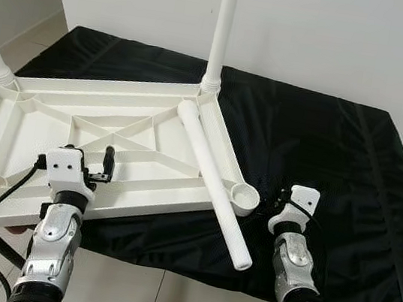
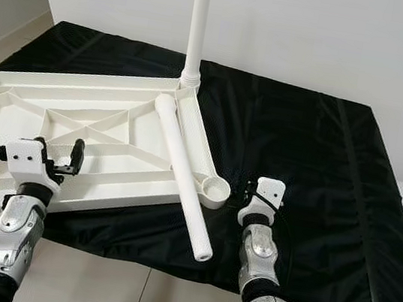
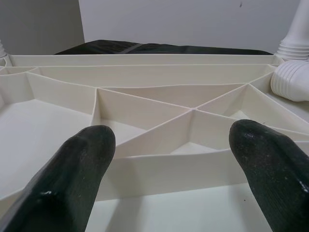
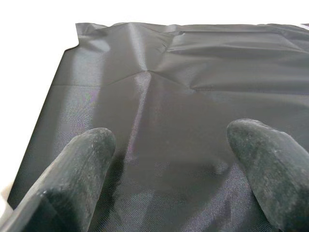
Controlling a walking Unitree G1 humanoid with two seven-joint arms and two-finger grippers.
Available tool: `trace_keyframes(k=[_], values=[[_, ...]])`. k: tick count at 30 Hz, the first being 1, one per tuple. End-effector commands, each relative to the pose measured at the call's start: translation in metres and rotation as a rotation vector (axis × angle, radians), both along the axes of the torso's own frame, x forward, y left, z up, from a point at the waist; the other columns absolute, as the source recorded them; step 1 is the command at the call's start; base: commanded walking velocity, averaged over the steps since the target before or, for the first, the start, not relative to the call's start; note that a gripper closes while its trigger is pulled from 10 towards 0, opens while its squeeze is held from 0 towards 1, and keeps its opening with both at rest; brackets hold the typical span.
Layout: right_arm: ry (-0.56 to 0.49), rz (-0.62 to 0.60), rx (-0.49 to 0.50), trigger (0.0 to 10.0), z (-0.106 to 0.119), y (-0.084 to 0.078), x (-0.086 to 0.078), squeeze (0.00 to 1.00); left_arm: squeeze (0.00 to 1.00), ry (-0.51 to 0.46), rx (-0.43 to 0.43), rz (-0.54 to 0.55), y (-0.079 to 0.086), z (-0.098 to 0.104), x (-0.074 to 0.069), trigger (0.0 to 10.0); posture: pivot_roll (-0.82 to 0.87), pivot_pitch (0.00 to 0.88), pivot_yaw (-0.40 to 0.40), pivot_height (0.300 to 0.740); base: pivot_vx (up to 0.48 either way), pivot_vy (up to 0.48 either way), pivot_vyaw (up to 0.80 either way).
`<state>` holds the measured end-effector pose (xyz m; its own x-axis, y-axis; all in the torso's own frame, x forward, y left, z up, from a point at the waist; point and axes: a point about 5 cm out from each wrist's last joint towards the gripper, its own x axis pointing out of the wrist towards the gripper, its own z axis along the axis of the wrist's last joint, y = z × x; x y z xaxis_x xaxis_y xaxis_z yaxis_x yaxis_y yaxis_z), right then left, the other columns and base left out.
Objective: Building children table
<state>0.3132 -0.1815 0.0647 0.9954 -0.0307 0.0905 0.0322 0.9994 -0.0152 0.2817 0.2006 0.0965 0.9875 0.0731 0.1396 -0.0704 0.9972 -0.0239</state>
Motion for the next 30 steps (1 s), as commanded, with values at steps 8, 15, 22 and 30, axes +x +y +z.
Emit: trace_keyframes(k=[8,15,22,30], values=[[0.035,-0.010,0.008,10.0,-0.0054,-0.0007,-0.0009,0.00,0.00,0.079,-0.013,-0.039,-0.0033,-0.0146,-0.0015,10.0,0.04,0.000,-0.047,0.740,0.000,0.000,0.00],[0.040,-0.007,0.028,10.0,-0.0051,-0.0011,0.0002,0.00,0.00,0.080,-0.024,-0.046,-0.0031,-0.0141,-0.0003,10.0,0.04,0.000,-0.048,0.740,0.000,0.000,0.00],[0.037,-0.009,0.020,10.0,-0.0037,-0.0015,0.0014,0.00,0.00,0.074,-0.032,-0.051,-0.0037,-0.0130,0.0009,10.0,0.04,0.000,-0.050,0.740,0.000,0.000,0.00],[0.032,-0.011,0.015,10.0,-0.0033,-0.0012,0.0013,0.00,0.00,0.073,-0.028,-0.051,-0.0035,-0.0125,0.0014,10.0,0.04,0.000,-0.045,0.740,0.000,0.000,0.00]])
